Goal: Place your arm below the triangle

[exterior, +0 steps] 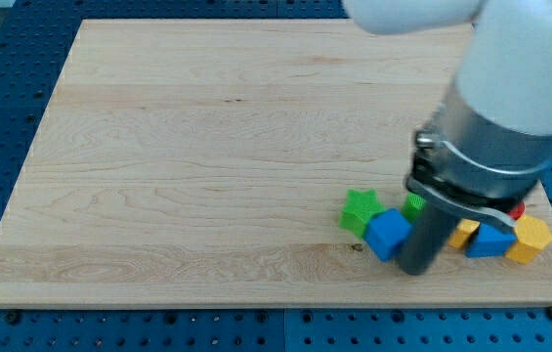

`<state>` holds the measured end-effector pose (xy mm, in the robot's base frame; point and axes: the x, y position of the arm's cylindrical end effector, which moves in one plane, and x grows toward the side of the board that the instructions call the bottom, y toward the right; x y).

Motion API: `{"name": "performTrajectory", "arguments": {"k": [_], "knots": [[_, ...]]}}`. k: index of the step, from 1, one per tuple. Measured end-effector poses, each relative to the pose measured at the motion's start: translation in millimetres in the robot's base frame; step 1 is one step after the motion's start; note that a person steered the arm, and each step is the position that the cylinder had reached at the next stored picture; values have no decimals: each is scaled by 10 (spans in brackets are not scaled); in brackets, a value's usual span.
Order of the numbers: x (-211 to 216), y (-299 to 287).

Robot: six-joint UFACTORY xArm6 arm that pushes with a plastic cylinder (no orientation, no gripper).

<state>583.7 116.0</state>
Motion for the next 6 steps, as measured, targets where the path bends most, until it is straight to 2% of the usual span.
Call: {"name": "performTrajectory", "arguments": {"k": [2, 3, 4, 5, 6], "knots": [[-424, -279], [-163, -236], [110, 225], [152, 1064], [341, 1187]]}}
